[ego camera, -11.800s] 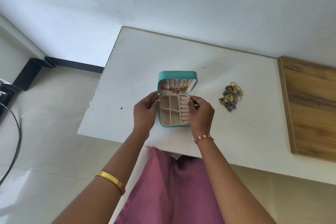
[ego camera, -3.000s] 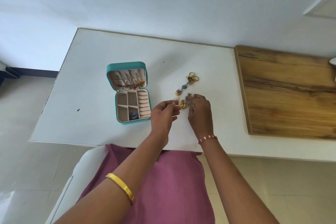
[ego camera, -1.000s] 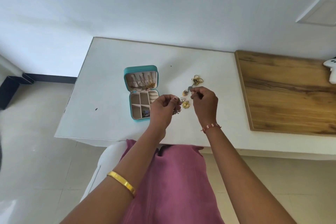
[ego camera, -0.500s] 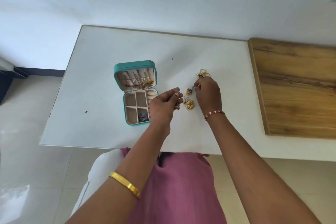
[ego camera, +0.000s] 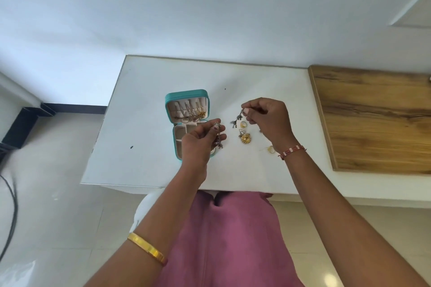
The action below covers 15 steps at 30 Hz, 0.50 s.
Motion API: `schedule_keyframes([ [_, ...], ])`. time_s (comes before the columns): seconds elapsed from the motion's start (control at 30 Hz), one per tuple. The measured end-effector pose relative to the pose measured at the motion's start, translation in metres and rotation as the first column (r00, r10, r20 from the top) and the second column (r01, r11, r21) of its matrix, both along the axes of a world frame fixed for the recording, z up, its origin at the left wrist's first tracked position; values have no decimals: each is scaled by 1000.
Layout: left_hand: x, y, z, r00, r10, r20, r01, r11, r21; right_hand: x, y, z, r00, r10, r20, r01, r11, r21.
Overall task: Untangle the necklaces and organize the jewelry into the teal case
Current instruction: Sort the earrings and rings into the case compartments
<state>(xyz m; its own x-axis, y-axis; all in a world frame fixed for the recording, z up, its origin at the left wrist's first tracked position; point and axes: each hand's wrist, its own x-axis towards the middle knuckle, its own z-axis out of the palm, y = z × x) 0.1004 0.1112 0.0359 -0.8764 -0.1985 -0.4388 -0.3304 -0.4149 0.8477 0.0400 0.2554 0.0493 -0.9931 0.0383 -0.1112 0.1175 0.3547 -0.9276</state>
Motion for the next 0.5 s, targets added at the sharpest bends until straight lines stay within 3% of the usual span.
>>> schedule_keyframes([
  [0.27,21,-32,24,995,97,-38,-96,995,36,32,-30,45,996,84,4,-84,993,-82],
  [0.5,31,-66,17,991,124,-46,-125,992,-11,44,-65,40,974,209,89,-195,970,-142],
])
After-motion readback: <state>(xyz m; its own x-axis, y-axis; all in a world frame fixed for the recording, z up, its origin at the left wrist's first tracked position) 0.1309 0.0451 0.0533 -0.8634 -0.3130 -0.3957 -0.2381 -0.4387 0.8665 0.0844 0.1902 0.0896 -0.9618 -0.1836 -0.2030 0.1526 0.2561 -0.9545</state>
